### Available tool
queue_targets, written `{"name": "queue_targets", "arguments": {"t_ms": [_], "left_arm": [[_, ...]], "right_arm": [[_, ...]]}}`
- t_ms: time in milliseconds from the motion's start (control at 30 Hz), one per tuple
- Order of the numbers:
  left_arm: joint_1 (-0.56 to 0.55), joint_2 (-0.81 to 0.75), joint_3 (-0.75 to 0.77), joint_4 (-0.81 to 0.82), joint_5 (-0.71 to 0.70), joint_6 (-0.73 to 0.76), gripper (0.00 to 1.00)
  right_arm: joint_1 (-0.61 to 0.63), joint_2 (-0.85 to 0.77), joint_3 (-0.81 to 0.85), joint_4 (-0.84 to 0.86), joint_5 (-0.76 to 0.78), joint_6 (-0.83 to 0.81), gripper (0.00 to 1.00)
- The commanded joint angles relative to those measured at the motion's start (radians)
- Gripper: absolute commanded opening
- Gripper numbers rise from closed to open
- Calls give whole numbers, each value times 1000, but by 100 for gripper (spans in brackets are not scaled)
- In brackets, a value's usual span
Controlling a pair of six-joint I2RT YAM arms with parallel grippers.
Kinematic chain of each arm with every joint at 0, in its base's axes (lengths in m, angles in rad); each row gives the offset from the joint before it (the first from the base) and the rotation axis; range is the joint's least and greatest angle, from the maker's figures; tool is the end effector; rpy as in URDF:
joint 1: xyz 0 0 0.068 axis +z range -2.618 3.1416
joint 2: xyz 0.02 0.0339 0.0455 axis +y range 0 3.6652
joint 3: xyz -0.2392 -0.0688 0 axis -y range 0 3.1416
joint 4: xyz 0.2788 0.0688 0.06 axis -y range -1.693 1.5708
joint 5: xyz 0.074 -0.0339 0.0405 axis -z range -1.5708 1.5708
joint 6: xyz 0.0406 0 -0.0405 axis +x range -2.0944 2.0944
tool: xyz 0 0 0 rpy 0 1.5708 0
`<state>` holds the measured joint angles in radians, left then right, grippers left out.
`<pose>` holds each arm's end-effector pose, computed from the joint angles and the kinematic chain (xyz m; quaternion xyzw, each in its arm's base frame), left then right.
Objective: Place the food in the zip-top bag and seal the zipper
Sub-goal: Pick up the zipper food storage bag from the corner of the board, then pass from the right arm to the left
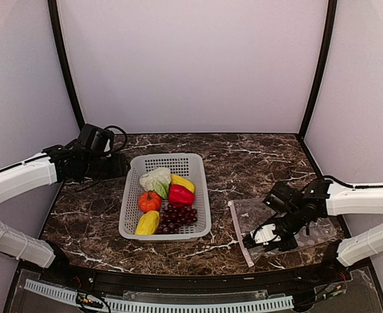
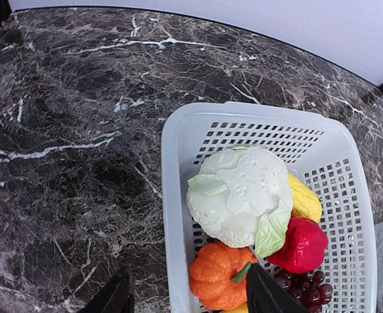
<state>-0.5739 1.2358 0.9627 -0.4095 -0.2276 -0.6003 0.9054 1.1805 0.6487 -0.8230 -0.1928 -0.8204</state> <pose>0.2688 -0.1628 0.2504 -0.0606 0.8964 -0.1511 0.4122 0.1322 0.1811 0.1338 -0.7585 0.6356 0.1002 0.1031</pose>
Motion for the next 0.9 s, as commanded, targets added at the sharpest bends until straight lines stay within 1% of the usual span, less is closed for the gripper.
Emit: {"name": "queue_targets", "arguments": {"t_ms": [0,33,67,100,133,167,200,233,300,400,467,533,633,700,867], "left_arm": [[-4,-29,43,74,101,178,57],[-16,-32,47,87,141,239,57],[-24,-32,62,109,154,274,57],[-46,-33,80,123,178,348,57],[-79,-33,88,131,192,394,57],[-97,-34,103,145,197,487,57],[-138,-35,108,152,205,531,57],[-157,-40,115,174,209,623,57],[-210,-50,115,218,253,728,57],[-267,-64,106,298,360,831,57],[-309,-51,115,352,391,869,58],[-364,-15,150,370,400,921,58],[-444,54,210,334,373,1007,58],[-520,111,253,304,357,1069,58],[-625,238,323,252,306,1200,53]], "right_arm": [[-9,-4,17,62,98,15,2],[-28,-19,33,51,83,0,0],[-55,-40,54,26,50,-27,0],[-95,-72,79,-2,11,-53,0],[-129,-99,117,-38,-43,-93,0],[-162,-121,159,-86,-98,-128,0],[-189,-140,206,-128,-147,-151,0],[-213,-143,257,-173,-193,-168,0],[-243,-121,349,-251,-275,-182,0],[-252,-83,422,-311,-364,-179,0],[-255,-59,462,-352,-423,-177,0],[-255,-43,488,-387,-451,-177,0],[-257,-37,522,-430,-462,-183,0],[-257,-52,535,-443,-462,-184,0],[-258,-81,556,-461,-467,-180,0]]}}
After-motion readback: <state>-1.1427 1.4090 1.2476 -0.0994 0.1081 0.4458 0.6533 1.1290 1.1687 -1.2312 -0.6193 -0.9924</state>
